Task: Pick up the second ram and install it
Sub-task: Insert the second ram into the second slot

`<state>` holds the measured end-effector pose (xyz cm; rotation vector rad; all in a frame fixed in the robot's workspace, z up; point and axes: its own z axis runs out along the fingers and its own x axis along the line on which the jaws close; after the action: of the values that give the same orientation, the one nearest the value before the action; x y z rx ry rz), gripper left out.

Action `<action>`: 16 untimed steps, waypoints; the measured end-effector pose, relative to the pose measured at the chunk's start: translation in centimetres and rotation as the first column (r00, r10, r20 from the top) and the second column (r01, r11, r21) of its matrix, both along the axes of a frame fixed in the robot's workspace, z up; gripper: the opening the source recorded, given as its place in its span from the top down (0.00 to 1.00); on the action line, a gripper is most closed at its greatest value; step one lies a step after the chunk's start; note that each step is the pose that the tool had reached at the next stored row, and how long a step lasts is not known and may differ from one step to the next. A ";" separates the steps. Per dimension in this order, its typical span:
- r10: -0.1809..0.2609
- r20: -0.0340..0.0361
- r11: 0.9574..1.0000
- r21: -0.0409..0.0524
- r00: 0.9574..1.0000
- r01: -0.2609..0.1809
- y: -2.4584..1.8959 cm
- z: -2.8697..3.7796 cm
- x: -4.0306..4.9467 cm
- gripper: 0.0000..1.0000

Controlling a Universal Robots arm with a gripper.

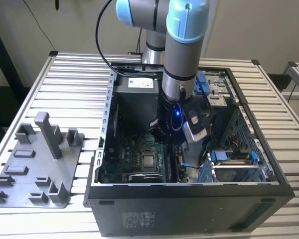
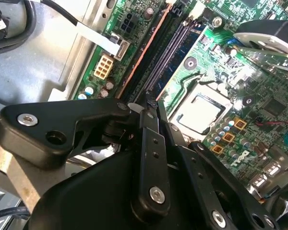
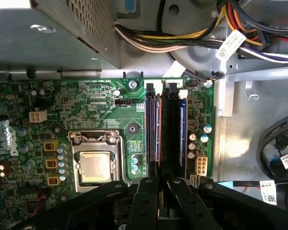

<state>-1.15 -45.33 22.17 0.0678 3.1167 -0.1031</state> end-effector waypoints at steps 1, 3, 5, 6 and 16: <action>0.000 0.000 1.000 0.000 1.000 0.000 0.00 0.00 0.00 0.86; 0.000 0.000 1.000 0.000 1.000 0.000 0.01 -0.01 0.00 0.86; 0.000 0.000 1.000 0.000 1.000 0.000 0.01 -0.01 0.00 0.86; 0.000 0.000 1.000 0.000 1.000 0.000 0.02 -0.01 0.00 0.86; 0.000 0.000 1.000 0.000 1.000 0.000 0.03 -0.01 0.00 0.86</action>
<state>-1.15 -45.29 22.16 0.0679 3.1167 -0.1028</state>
